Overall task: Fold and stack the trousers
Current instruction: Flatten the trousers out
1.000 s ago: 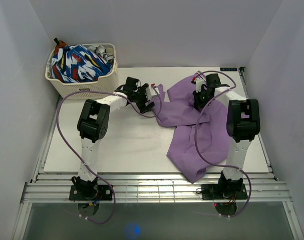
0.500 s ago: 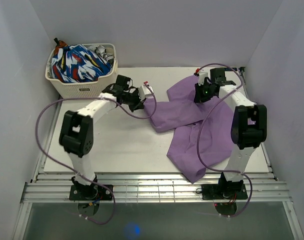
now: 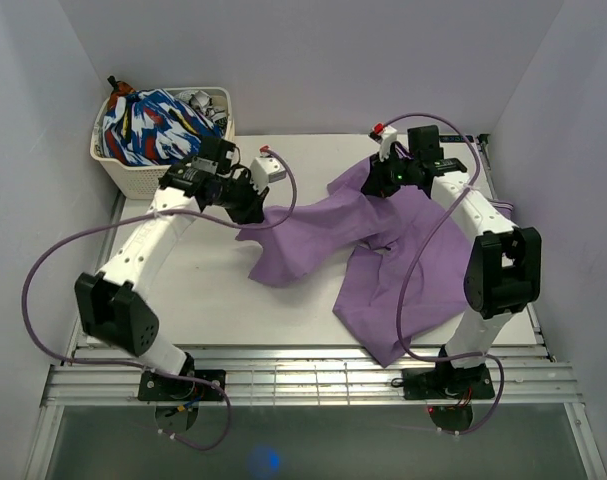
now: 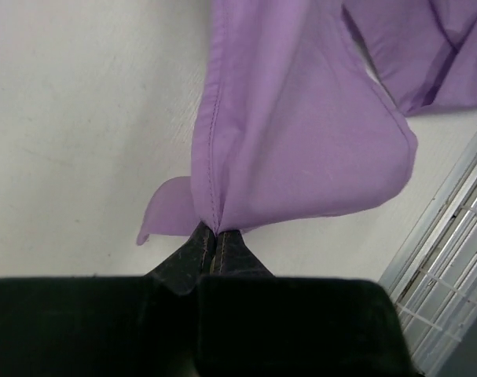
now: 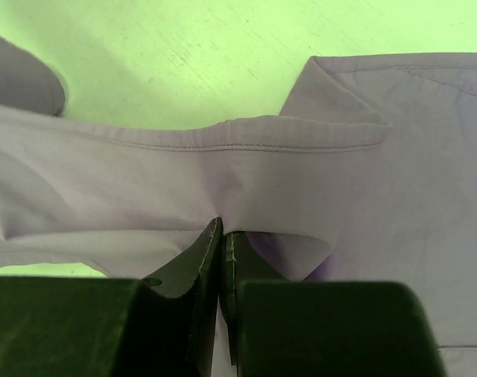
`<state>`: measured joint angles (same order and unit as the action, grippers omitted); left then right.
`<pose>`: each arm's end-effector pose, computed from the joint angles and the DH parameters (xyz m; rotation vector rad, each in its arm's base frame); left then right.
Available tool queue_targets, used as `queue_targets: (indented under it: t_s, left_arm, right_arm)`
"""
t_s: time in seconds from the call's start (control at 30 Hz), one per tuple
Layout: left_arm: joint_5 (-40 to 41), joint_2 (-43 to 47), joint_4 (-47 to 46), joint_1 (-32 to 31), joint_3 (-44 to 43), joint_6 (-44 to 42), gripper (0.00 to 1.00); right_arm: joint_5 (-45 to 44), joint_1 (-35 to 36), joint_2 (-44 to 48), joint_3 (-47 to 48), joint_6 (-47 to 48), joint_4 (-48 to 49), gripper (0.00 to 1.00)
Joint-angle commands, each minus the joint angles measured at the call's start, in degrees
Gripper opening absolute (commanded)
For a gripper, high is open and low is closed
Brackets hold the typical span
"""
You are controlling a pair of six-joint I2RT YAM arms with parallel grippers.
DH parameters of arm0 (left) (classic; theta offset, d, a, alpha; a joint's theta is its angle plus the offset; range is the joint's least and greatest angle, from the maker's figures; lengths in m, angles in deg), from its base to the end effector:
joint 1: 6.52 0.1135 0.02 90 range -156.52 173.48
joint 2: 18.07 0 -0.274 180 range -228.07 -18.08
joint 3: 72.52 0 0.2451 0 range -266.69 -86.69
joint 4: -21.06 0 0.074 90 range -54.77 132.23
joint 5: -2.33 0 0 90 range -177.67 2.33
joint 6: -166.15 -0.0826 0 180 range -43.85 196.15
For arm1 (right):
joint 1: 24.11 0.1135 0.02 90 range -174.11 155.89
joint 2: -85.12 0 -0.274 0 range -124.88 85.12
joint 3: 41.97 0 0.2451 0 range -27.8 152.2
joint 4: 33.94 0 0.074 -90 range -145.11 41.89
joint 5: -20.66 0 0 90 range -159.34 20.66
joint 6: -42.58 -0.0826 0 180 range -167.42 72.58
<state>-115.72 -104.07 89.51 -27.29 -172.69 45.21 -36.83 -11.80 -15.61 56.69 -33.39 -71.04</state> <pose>0.2894 -0.1513 0.3276 1.2362 2.1022 -0.5354 0.4080 0.1345 0.2831 -0.7899 2.0516 0.6193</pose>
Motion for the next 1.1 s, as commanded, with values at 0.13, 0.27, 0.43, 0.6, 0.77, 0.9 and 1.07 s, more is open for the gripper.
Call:
queue_targets:
  t_s: [0.13, 0.27, 0.43, 0.6, 0.77, 0.9, 1.07]
  left_arm:
    - [7.7, -25.7, 8.3, 5.4, -15.0, 9.4, 0.0]
    - [11.4, -33.3, 6.2, 9.3, -21.4, 12.0, 0.0]
    - [10.5, -26.8, 4.0, 11.9, -16.9, 9.6, 0.63]
    - [9.5, -13.2, 0.5, 12.0, -0.3, 5.2, 0.85]
    - [2.6, -9.4, 0.5, 11.9, 9.5, 4.7, 0.7]
    - [4.0, -12.9, -4.3, 12.0, 15.2, 7.7, 0.51]
    - [9.1, -16.2, -8.6, 13.9, 19.4, 9.2, 0.43]
  right_arm:
    - [-7.7, 5.3, -6.8, 3.0, 0.9, 1.5, 0.14]
    - [-10.6, 6.7, -7.7, 4.0, -1.0, 0.6, 0.54]
    - [-9.3, -0.8, -4.9, 9.1, -2.4, -3.5, 0.94]
    - [-9.7, -10.9, -3.6, 12.7, 4.4, -10.0, 0.95]
    - [-14.4, -13.5, -4.5, 6.5, 12.5, -11.7, 0.83]
    - [-18.5, -13.9, -7.0, 3.4, 14.4, -10.8, 0.78]
    - [-18.6, -15.5, -6.9, 0.6, 16.0, -10.8, 0.74]
